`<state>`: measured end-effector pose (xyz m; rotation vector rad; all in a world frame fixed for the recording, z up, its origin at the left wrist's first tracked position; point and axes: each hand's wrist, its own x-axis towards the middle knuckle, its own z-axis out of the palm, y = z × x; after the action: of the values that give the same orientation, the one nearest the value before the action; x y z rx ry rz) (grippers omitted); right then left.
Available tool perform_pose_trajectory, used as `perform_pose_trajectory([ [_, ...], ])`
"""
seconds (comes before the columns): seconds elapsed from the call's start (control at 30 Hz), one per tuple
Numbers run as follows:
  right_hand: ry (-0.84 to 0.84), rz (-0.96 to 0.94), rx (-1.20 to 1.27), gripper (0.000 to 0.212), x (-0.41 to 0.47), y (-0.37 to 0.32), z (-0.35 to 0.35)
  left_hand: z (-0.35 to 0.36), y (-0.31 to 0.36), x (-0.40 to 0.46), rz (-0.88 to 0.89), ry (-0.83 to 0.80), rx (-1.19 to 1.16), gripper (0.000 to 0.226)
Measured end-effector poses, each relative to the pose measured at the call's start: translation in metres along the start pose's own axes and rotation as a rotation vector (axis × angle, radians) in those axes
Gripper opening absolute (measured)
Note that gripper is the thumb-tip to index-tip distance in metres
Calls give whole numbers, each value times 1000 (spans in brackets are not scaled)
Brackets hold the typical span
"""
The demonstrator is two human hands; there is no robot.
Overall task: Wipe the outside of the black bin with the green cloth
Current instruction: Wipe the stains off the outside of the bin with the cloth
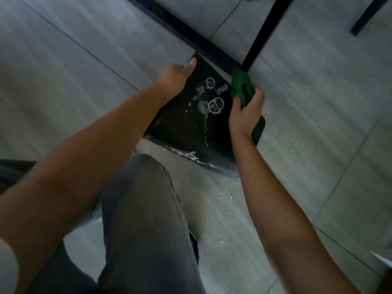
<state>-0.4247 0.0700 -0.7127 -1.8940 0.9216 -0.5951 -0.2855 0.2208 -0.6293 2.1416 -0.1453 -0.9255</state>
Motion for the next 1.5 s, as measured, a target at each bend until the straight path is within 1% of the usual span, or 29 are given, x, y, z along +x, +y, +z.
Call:
perform_pose_trajectory([
  [0.1,-29,-22,-29,50,2,-2,-5,8,-13,0,-1,31,-75,55],
  [0.17,-68,-62,-99,59,7,2,-9,23,-30,2,-17,57,-127,48],
  [0.23,-135,-68,-157,71,16,3,-17,33,-33,3,-7,69,-152,48],
  [0.27,-167,-54,-180,72,22,1,-19,34,-34,4,-10,59,-162,51],
  [0.37,-215,-28,-206,64,26,-5,-24,23,-27,12,10,24,-108,53],
  [0.47,-253,-31,-194,62,22,-9,-20,8,-25,18,35,54,-44,53],
  [0.6,-228,-87,-180,58,22,-7,-14,3,-41,16,26,30,-100,49],
  [0.7,-205,-103,-204,54,21,-10,-11,3,-47,15,43,22,-154,58],
  [0.77,-220,-131,-197,53,14,-10,-7,2,-48,16,48,21,-167,61],
  [0.9,-303,-251,-220,52,-11,-19,-2,6,-52,16,62,13,-177,52],
  [1.03,-291,-391,-312,47,-39,-32,8,6,-42,13,102,-29,-171,67],
  [1.13,-289,-468,-371,49,-44,-33,19,11,-37,6,84,-42,-246,65],
  [1.23,-366,-583,-395,52,-46,-28,25,11,-46,1,52,-65,-346,67],
  [1.3,-367,-614,-446,51,-46,-17,26,12,-52,-7,25,-64,-368,67],
  [1.37,-332,-593,-477,49,-46,-10,21,17,-58,-10,31,-66,-396,57],
  [1.43,-283,-515,-501,48,-48,-4,12,21,-57,-13,23,-52,-411,45],
  [1.5,-237,-420,-528,47,-48,6,0,21,-60,-15,-14,-20,-435,44],
])
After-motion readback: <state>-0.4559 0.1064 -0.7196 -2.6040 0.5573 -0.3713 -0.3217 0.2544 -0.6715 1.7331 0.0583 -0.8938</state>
